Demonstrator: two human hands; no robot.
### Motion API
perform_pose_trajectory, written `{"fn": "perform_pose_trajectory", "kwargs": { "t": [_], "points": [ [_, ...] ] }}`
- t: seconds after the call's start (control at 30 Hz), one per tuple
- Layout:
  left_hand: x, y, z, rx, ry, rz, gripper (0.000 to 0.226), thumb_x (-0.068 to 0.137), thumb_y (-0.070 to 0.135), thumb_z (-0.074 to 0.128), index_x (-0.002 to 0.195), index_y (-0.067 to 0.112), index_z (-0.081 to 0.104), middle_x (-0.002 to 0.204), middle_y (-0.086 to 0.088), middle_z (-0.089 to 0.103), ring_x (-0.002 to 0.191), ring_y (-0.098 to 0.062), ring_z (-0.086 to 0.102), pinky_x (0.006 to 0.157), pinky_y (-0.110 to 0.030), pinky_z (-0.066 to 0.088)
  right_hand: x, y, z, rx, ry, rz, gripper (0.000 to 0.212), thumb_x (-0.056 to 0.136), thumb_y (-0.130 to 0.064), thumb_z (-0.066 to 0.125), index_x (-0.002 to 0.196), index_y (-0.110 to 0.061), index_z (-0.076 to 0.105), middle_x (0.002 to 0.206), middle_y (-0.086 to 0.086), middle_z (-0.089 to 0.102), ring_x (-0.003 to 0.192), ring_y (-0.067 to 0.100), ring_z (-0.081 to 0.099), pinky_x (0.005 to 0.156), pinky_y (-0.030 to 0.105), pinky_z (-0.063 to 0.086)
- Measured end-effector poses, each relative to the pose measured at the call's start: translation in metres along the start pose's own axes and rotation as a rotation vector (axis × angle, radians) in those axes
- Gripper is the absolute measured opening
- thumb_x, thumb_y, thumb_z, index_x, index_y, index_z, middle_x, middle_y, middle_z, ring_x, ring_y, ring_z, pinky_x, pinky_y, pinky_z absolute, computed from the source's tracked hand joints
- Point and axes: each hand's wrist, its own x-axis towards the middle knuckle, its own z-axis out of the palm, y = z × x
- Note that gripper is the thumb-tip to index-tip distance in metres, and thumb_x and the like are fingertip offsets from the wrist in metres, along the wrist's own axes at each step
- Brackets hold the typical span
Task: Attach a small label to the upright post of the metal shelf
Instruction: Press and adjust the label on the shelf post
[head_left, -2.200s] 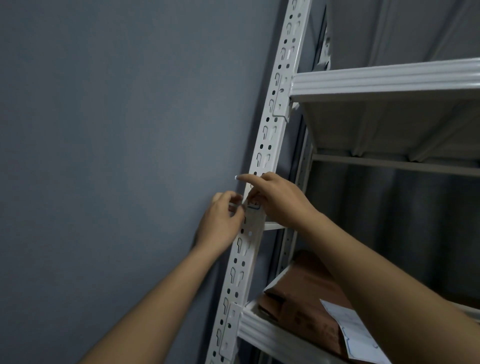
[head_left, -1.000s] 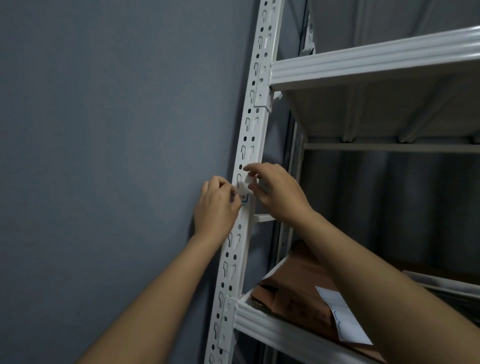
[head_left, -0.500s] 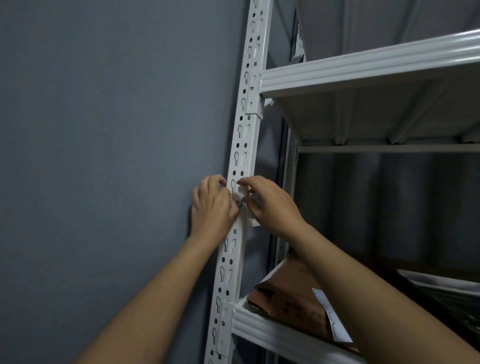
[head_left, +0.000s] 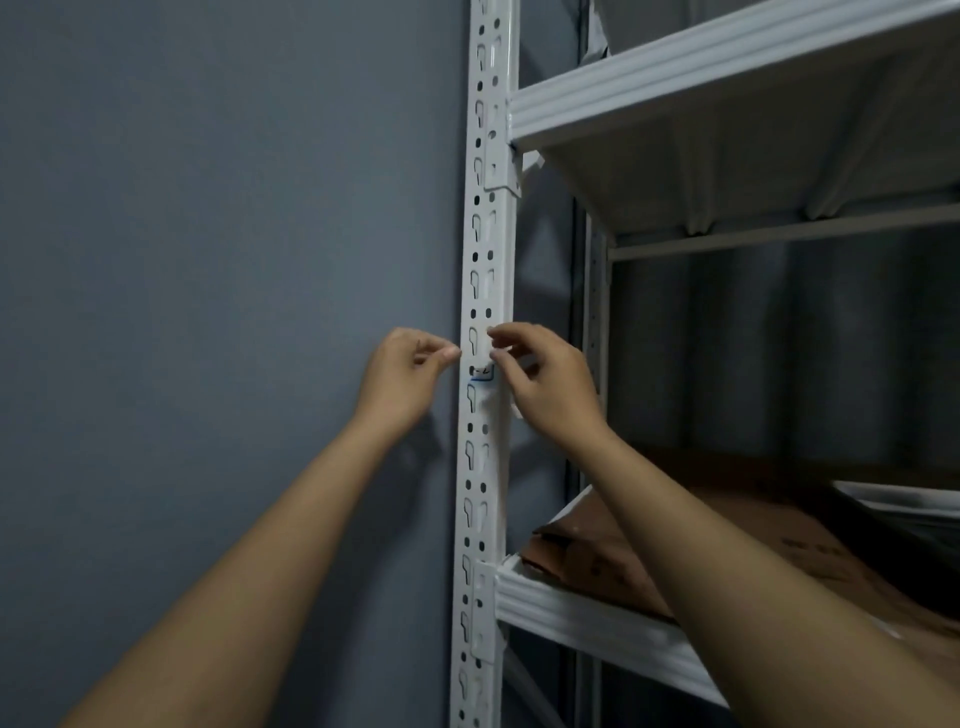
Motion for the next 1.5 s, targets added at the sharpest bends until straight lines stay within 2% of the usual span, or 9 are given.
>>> {"fn": "perform_pose_trajectory", "kwargs": {
  "t": [0.07,0.23,0.43,0.7,0.93,1.07,1.27,1.4,1.5],
  "points": [
    [-0.007,0.001,0.001,-0.178,-0.046,-0.098,0.013,0.093,0.013,0.057,0.085,0.015,0.067,0.085,0.011,0.059,0.080,-0.005,0.057,0.072,-0.027,0.049,-0.003,-0.006,0.001,0.117,0.019,0.056,0.014,0.090,-0.016,0.064,0.102,-0.017,0.071,0.097,-0.006,0.066,0.083,0.005,0.061,0.079,0.023,0.052],
    [-0.019,0.007,0.005,-0.395,-0.053,-0.194,0.015,0.095,0.012,0.053,0.091,0.019,0.066,0.084,0.010,0.065,0.081,0.001,0.059,0.066,-0.017,0.051,-0.010,-0.012,0.007,0.303,0.031,0.191,0.006,0.086,-0.014,0.069,0.088,-0.016,0.074,0.088,0.000,0.072,0.086,0.012,0.066,0.082,0.025,0.053],
    [-0.028,0.010,0.004,-0.460,-0.038,-0.194,0.014,0.093,0.012,0.056,0.090,0.020,0.067,0.080,0.012,0.066,0.071,0.010,0.061,0.061,-0.011,0.049,-0.014,-0.019,0.005,0.415,0.045,0.241,0.009,0.088,-0.010,0.066,0.086,-0.017,0.072,0.079,-0.012,0.068,0.073,-0.008,0.061,0.074,0.008,0.048],
    [-0.035,0.016,0.003,-0.486,0.032,-0.191,0.012,0.088,0.017,0.065,0.081,0.027,0.066,0.079,0.015,0.067,0.072,0.012,0.062,0.066,-0.014,0.051,-0.014,-0.027,0.011,0.349,0.031,0.200,0.012,0.089,-0.013,0.066,0.081,-0.022,0.069,0.078,-0.011,0.067,0.081,0.008,0.064,0.074,0.011,0.048],
    [-0.038,0.014,0.000,-0.464,0.006,-0.195,0.009,0.089,0.020,0.064,0.085,0.027,0.067,0.081,0.013,0.069,0.077,0.008,0.062,0.068,-0.017,0.050,-0.016,-0.033,0.013,0.339,0.019,0.230,0.010,0.090,-0.011,0.063,0.085,-0.013,0.071,0.077,-0.011,0.066,0.081,0.007,0.064,0.076,0.016,0.049],
    [-0.040,0.014,-0.001,-0.442,0.039,-0.190,0.013,0.087,0.019,0.066,0.078,0.029,0.067,0.085,0.009,0.069,0.077,0.006,0.062,0.072,-0.021,0.051,-0.017,-0.033,0.016,0.322,0.055,0.222,0.009,0.089,-0.011,0.064,0.087,-0.012,0.072,0.080,-0.010,0.066,0.078,0.000,0.060,0.071,0.010,0.047],
    [-0.040,0.012,-0.001,-0.335,0.094,-0.166,0.018,0.087,0.020,0.065,0.072,0.030,0.066,0.096,-0.003,0.068,0.078,-0.003,0.060,0.082,-0.029,0.052,-0.019,-0.031,0.019,0.200,0.125,0.084,0.007,0.084,-0.013,0.070,0.088,-0.014,0.076,0.081,-0.011,0.064,0.075,-0.002,0.058,0.063,0.008,0.042],
    [-0.040,0.010,-0.002,-0.311,0.072,-0.162,0.023,0.091,0.018,0.060,0.073,0.033,0.064,0.103,-0.006,0.065,0.088,-0.010,0.061,0.089,-0.037,0.051,-0.018,-0.026,0.020,0.113,0.049,0.028,0.014,0.085,-0.019,0.070,0.098,-0.017,0.076,0.092,-0.005,0.069,0.084,0.009,0.061,0.070,0.021,0.047],
    [-0.040,0.008,-0.003,-0.348,0.033,-0.207,0.025,0.093,0.015,0.055,0.076,0.030,0.065,0.101,-0.005,0.067,0.093,-0.014,0.062,0.087,-0.037,0.052,-0.021,-0.025,0.020,-0.045,-0.008,-0.031,0.023,0.086,-0.028,0.069,0.107,-0.020,0.074,0.099,-0.004,0.069,0.090,0.015,0.060,0.073,0.031,0.049]
  ]
}}
